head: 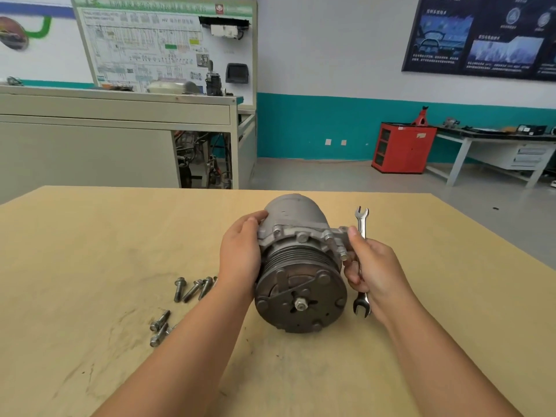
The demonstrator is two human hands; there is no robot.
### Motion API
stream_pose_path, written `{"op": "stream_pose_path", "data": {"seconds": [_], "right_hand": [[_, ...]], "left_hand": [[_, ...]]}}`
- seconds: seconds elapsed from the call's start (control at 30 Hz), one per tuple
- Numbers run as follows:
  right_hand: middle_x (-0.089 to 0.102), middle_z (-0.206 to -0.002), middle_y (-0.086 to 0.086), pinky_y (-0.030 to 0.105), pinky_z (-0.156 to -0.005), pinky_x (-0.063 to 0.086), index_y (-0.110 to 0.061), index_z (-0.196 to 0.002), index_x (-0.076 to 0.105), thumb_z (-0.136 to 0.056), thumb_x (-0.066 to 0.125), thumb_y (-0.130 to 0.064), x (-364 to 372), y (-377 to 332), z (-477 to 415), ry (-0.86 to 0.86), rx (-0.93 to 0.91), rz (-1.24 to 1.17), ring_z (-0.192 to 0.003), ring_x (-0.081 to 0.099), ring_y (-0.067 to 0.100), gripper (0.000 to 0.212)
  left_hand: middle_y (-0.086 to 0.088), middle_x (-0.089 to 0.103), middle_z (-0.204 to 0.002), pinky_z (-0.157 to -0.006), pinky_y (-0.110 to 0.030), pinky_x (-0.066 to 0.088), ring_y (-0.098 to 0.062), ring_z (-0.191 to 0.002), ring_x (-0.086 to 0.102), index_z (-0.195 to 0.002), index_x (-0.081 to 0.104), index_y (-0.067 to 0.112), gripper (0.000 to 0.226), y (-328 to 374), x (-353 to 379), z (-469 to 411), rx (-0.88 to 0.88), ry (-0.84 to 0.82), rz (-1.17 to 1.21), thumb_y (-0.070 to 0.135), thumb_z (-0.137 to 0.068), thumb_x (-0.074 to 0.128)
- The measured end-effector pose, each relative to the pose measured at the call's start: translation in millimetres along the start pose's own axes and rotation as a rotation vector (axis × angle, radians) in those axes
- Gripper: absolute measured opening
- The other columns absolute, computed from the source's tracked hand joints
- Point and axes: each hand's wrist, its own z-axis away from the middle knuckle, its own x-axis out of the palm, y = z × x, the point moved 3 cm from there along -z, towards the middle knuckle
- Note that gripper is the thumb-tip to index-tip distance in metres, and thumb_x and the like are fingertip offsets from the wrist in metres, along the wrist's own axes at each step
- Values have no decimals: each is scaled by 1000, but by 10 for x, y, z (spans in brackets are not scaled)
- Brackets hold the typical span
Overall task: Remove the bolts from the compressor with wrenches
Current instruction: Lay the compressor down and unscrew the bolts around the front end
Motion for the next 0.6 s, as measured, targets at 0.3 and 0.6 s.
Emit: {"op": "stream_pose_path", "data": {"seconds": [0.3,0.6], "right_hand": [[55,-58,3,15,-32,21,-6,-89,58,-102,34,-20,14,-42,112,-218,70,-358,-41,41,8,30],[47,-64,4,16,-38,21,-7,-77,57,-100,35,-6,53,-49,153,-171,23,-202,-50,37,11,32]], "left_hand": [[3,61,-87,-55,-21,46,-8,-70,56,-102,62,13,26,-108,-207,-27,-40,123,14,10,-94,38],[1,64,-88,-63,-27,45,-12,-76,58,-84,62,21,22,-137,-226,52,38,122,-65,22,-95,43]]}}
